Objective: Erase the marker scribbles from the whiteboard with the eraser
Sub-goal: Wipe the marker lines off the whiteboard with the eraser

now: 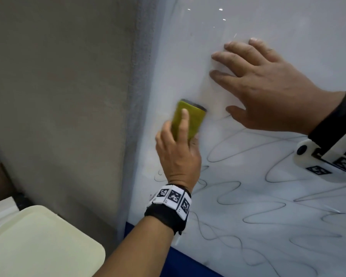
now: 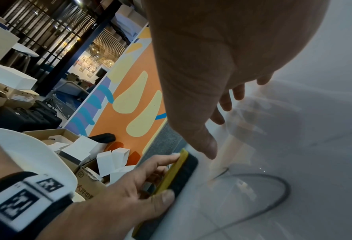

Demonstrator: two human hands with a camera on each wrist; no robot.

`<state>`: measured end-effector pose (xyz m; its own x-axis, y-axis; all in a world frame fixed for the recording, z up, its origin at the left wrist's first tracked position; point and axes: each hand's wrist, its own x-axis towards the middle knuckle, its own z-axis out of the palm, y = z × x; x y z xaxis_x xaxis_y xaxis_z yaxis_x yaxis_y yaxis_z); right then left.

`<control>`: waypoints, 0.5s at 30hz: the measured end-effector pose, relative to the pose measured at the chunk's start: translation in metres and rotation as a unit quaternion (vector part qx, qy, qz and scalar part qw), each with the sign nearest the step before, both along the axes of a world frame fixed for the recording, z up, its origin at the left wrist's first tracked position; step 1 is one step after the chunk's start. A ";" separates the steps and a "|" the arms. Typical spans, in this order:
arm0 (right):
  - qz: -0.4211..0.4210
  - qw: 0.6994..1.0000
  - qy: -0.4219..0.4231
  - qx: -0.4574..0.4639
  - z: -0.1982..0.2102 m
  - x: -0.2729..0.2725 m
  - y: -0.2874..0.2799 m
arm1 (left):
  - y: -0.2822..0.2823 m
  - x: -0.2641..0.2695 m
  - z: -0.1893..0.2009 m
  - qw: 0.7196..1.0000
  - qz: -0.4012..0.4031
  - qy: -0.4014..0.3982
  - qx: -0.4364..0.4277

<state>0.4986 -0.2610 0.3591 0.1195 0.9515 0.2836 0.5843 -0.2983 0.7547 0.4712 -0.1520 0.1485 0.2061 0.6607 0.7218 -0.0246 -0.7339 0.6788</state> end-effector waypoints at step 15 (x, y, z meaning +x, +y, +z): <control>0.036 0.999 -0.020 0.001 0.025 0.015 -0.037 | -0.064 0.015 0.032 0.999 -0.033 -0.037 0.013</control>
<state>0.5138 -0.2979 0.3839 0.0396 0.9565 0.2889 0.5740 -0.2584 0.7770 0.4858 -0.2156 0.1806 0.1940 0.6290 0.7528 -0.1226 -0.7458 0.6547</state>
